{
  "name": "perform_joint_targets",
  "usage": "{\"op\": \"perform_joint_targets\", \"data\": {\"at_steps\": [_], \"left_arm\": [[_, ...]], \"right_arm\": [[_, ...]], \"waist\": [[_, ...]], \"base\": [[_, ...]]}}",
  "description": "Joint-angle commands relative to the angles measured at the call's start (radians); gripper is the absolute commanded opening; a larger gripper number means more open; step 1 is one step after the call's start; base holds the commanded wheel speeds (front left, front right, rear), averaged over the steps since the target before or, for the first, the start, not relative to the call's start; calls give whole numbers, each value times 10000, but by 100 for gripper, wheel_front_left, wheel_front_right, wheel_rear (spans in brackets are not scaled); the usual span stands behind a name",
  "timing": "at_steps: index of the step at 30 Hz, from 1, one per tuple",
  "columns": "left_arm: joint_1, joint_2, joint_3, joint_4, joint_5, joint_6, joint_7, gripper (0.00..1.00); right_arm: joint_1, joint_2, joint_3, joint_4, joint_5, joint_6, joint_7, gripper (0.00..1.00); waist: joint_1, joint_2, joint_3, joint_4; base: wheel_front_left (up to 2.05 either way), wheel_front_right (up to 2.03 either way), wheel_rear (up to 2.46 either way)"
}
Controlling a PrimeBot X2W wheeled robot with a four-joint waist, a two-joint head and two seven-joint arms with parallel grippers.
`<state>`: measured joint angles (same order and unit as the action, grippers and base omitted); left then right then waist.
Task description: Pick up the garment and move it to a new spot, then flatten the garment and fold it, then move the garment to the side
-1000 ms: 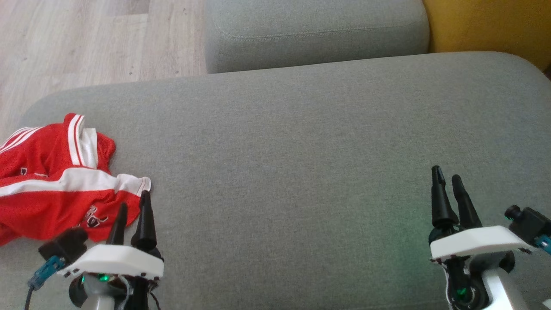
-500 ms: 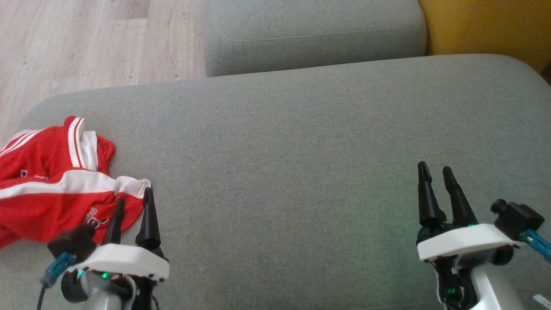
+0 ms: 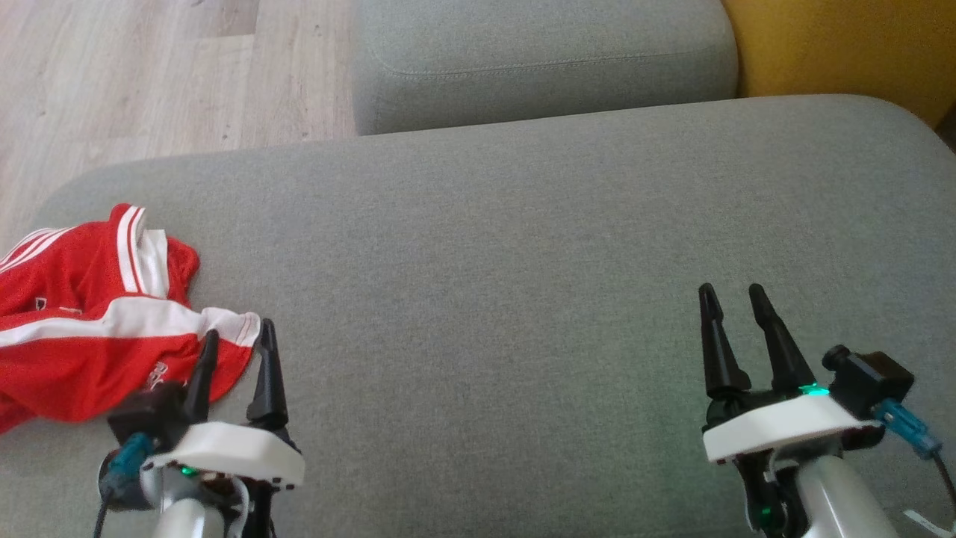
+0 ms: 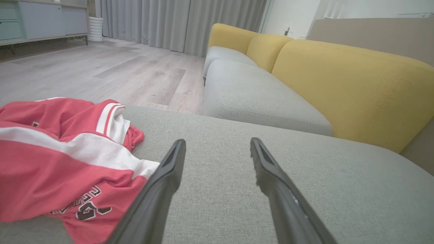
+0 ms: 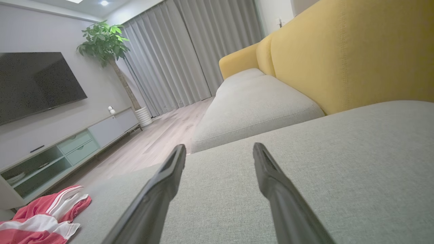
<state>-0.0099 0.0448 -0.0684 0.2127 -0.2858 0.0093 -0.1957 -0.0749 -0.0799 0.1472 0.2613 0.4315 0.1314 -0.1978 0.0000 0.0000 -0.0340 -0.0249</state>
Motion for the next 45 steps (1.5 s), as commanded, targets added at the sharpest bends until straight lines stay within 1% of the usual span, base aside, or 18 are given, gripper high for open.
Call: {"op": "perform_joint_targets", "data": {"at_steps": [1, 18, 29, 34, 39, 44, 45], "left_arm": [[-679, 136, 183, -417, 320, 43, -168, 100], [-789, 127, 85, -563, 2436, 193, -661, 100], [-807, 106, 151, -511, 2428, 158, -661, 100], [-844, 98, 118, -474, 2426, 136, -661, 100], [-860, 86, 208, -294, 2301, 171, -661, 100], [-772, 118, 401, -193, 2268, 146, -661, 100], [-739, 141, 495, -155, 2245, 125, -661, 100]], "right_arm": [[-673, -169, 249, -396, -291, -6, -143, 100], [-766, -186, 574, -508, -2148, -7, -640, 100], [-753, -93, 373, -479, -2199, -7, -640, 100], [-715, -75, 358, -502, -2206, -7, -640, 100], [-610, -79, 544, -534, -2029, -7, -640, 100], [-521, -66, 634, -535, -1877, -7, -640, 100], [-485, -46, 661, -523, -1826, -7, -640, 100]], "waist": [[0, 0, -7, -4], [0, 0, -26, -33], [0, 0, 14, -46], [0, 0, 23, 62], [0, 0, 3, 644], [0, 0, -47, 1596], [0, 0, -74, 1989]], "base": [[0, 0, 0], [0, 0, 0], [0, 0, 0], [0, 0, 0], [0, 0, 0], [0, 0, 0], [0, 0, 0]]}}
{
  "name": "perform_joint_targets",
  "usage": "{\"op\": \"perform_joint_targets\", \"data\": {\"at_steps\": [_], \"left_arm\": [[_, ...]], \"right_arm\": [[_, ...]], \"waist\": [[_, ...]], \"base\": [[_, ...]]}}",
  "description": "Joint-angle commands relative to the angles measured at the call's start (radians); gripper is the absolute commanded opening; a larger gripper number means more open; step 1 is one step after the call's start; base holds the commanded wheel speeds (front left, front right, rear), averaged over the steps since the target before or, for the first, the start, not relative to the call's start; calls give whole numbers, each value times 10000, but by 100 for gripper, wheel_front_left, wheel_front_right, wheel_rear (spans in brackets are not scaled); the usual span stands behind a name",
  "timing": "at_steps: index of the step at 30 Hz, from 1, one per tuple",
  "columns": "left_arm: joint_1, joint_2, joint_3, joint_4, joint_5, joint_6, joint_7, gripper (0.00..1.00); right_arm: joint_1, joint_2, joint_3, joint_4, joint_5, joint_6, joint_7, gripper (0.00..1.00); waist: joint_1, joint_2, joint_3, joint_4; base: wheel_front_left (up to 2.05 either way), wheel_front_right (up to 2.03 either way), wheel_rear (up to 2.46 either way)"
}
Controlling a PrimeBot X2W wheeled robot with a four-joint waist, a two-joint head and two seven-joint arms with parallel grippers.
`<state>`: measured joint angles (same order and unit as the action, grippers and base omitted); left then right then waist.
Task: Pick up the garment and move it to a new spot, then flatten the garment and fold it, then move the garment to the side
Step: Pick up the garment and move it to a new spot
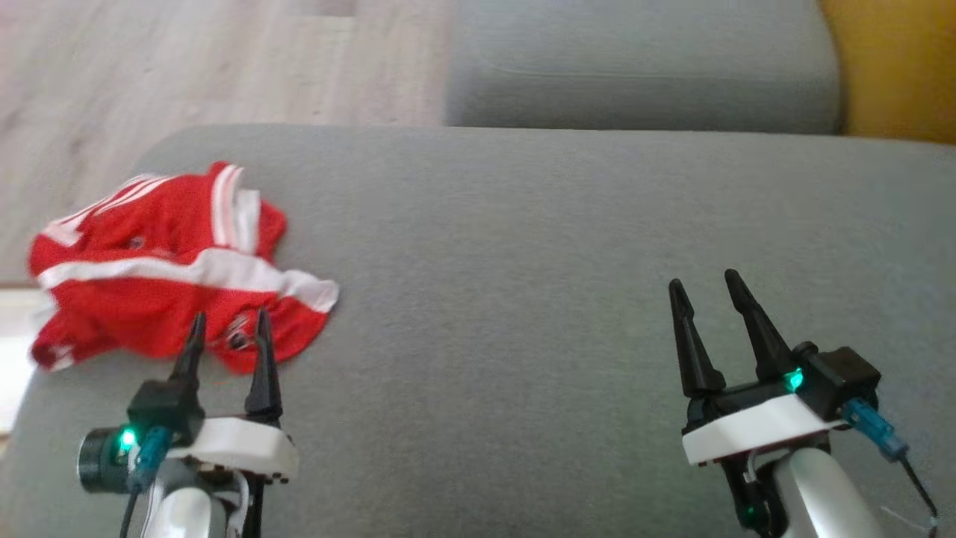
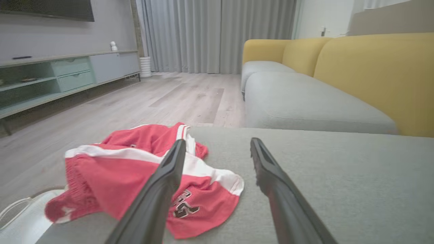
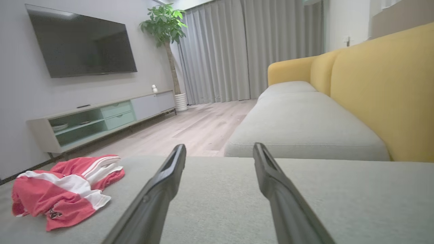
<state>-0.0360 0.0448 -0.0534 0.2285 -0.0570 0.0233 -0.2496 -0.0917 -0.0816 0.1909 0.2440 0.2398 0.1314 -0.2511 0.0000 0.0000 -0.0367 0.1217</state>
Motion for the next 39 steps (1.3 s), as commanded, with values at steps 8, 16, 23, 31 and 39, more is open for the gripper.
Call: {"op": "perform_joint_targets", "data": {"at_steps": [8, 16, 23, 31, 39], "left_arm": [[-404, 178, 657, -157, -103, 11, -122, 100], [-381, 191, 799, 54, -130, -39, -122, 100], [-914, 243, 1034, 786, -616, -224, -9, 100], [-3511, 1348, 1580, 1351, -1433, -662, 2965, 100], [-5484, 2626, 2122, 3534, -2313, -1046, 5710, 100]], "right_arm": [[-228, 41, 435, -377, 264, -7, -107, 100], [-185, 99, 591, -395, 347, -7, -107, 100], [-217, 83, 670, -413, 403, -7, -107, 100], [-393, -134, 638, -594, 386, -7, -107, 100], [-843, -228, 734, -699, 400, -7, -107, 100]], "waist": [[0, 0, -145, 1833], [0, 0, -172, 2434], [0, 0, -80, 2419], [0, 0, 670, 1992], [0, 0, 1695, 1175]], "base": [[0, 0, 0], [0, 0, 0], [0, 0, 0], [0, 0, 0], [0, 0, 0]]}}
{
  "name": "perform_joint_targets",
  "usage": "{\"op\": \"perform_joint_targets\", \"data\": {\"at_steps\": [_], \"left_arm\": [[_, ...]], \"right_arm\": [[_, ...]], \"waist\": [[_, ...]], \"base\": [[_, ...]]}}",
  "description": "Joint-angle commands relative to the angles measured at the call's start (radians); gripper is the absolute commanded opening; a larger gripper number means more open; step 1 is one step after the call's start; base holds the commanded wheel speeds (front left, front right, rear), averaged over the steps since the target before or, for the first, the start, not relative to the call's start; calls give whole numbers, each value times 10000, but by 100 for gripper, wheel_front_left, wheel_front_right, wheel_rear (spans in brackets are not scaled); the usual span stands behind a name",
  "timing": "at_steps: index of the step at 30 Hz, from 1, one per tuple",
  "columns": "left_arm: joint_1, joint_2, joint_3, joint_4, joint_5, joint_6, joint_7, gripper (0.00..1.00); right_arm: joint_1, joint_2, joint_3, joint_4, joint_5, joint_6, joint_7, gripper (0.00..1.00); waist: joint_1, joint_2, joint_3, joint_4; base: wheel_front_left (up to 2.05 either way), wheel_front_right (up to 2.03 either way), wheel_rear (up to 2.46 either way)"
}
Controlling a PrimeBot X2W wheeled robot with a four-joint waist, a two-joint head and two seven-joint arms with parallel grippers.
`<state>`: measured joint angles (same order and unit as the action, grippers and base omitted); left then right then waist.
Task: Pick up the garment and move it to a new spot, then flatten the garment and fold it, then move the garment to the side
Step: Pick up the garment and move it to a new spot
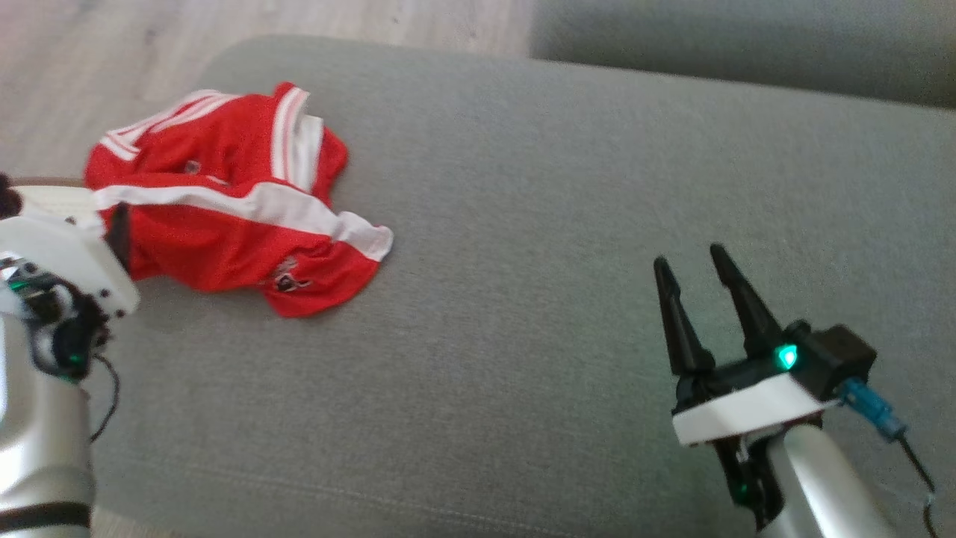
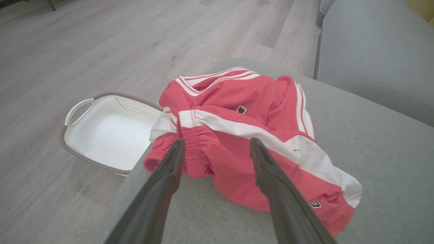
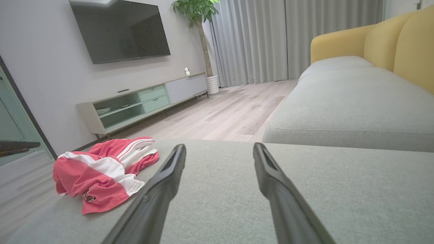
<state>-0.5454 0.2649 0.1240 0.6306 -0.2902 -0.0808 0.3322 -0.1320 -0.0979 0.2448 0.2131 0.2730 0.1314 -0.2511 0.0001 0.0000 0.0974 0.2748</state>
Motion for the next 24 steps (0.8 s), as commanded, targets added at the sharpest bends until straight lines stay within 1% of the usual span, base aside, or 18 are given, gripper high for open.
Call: {"op": "perform_joint_targets", "data": {"at_steps": [1, 4, 8, 12, 15, 16, 17, 24], "left_arm": [[-572, 563, 415, -137, -95, -47, 85, 100], [-1095, 900, 598, 899, -447, -173, 435, 100], [-1701, 1195, 807, 2128, -798, -237, 652, 100], [-2196, 1389, 945, 3110, -1006, -255, 511, 100], [-2408, 1539, 778, 3780, -845, -184, 472, 100], [-2476, 1575, 747, 3947, -814, -163, 393, 39], [-2535, 1617, 696, 4073, -767, -167, 262, 0], [-2707, 1710, 215, 4705, -617, -386, -430, 0]], "right_arm": [[-509, -84, 196, -401, 64, -7, -107, 100], [-708, -139, 222, -436, 61, -7, -107, 100], [-1014, -214, 343, -434, 69, -7, -107, 100], [-1331, -274, 500, -423, 84, -7, -107, 100], [-1484, -326, 571, -380, 94, -7, -107, 100], [-1514, -340, 581, -362, 102, -7, -107, 100], [-1533, -351, 588, -345, 110, -7, -107, 100], [-1343, -300, 568, -148, 168, -7, -107, 100]], "waist": [[-1, 0, 476, -463], [-1, 0, 825, -760], [-1, 0, 1232, -1086], [-1, 0, 1597, -1368], [-1, 0, 1738, -1470], [-1, 0, 1755, -1486], [-1, 0, 1761, -1498], [-1, 0, 1242, -1382]], "base": [[0, 0, 0], [0, 0, 0], [0, 0, 0], [0, 0, 0], [0, 0, 0], [0, 0, 0], [0, 0, 0], [0, 0, 0]]}}
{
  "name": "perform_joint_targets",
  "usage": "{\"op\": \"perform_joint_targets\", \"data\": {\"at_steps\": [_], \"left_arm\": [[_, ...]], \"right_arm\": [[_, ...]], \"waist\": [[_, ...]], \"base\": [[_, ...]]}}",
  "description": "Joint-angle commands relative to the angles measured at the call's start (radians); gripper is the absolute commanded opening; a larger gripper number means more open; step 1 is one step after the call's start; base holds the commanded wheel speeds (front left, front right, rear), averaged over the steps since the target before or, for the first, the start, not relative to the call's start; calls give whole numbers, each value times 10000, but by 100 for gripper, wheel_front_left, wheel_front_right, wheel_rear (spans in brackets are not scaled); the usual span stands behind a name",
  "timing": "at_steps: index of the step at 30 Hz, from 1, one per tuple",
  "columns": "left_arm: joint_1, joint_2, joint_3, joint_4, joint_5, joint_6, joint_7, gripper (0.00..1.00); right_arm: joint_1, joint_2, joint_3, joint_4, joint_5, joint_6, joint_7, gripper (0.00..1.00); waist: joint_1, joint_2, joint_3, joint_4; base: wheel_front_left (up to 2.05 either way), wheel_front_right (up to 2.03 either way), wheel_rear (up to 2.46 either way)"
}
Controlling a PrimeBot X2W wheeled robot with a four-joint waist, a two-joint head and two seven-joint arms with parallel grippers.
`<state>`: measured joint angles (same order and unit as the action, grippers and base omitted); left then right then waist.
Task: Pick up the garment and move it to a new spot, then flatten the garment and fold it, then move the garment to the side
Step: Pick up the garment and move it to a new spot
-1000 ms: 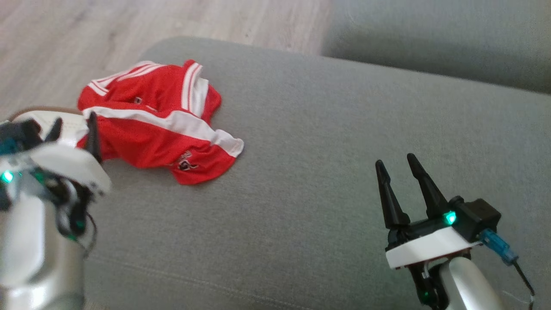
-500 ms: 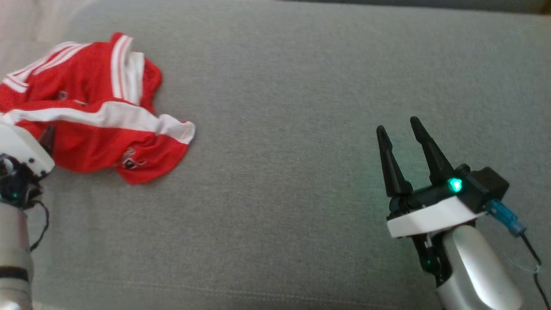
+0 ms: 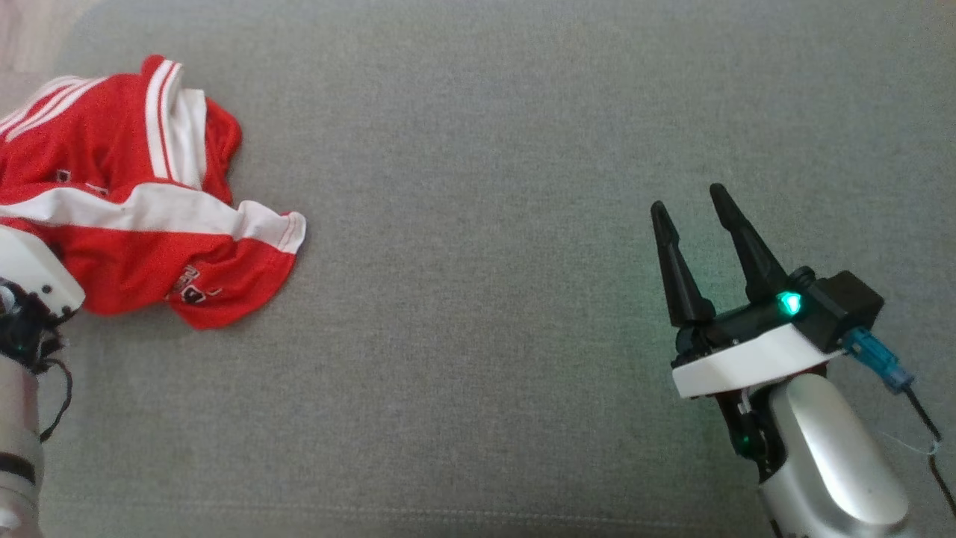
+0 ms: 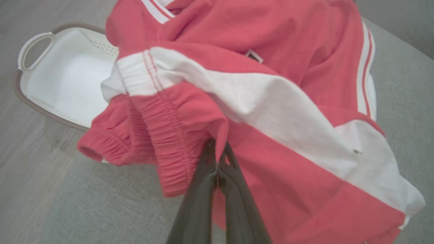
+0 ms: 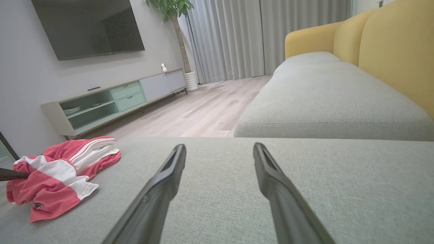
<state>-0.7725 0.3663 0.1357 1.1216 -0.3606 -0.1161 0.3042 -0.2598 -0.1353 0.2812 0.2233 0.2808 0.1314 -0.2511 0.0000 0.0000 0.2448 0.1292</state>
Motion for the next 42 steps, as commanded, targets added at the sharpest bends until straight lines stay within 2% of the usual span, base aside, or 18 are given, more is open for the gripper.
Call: {"op": "perform_joint_targets", "data": {"at_steps": [1, 7, 12, 13, 21, 25, 33, 38, 42], "left_arm": [[-430, 726, -26, -168, 141, -59, -222, 0], [-436, 743, -1169, -554, 472, -137, -654, 0], [-428, 675, -2544, -1828, 67, -142, -518, 0], [-428, 675, -2544, -1828, 67, -142, -518, 0], [-284, 842, -3880, -5451, -1480, -144, 292, 0], [-73, 633, -3991, -7508, -1972, -103, 744, 0], [835, -95, -4288, -10671, -2542, 457, 1512, 0], [1961, -825, -4795, -11088, -2670, 589, 1008, 0], [3055, -1176, -5646, -10026, -2065, 456, 24, 0]], "right_arm": [[-24, 105, 223, -235, 110, -7, -107, 100], [346, 245, 178, -126, 226, -7, -107, 100], [769, 378, 53, -77, 301, -7, -107, 100], [769, 378, 53, -77, 301, -7, -107, 100], [1012, 555, -84, -223, 265, -7, -107, 100], [924, 563, -119, -295, 210, -7, -107, 100], [675, 400, -303, -645, 107, -7, -107, 100], [621, 337, -229, -826, 113, -7, -107, 100], [554, 376, -93, -897, 152, -7, -107, 100]], "waist": [[0, 0, -367, 94], [0, 0, -1383, 180], [0, 0, -2182, 163], [0, 0, -2182, 163], [0, 0, -2649, -513], [0, 0, -2669, -1098], [0, 0, -2454, -2447], [0, 0, -2205, -3052], [0, 0, -1992, -3355]], "base": [[0, 0, 0], [0, 0, 0], [0, 0, 0], [0, 0, 0], [0, 0, 0], [0, 0, 0], [0, 0, 0], [0, 0, 0], [0, 0, 0]]}}
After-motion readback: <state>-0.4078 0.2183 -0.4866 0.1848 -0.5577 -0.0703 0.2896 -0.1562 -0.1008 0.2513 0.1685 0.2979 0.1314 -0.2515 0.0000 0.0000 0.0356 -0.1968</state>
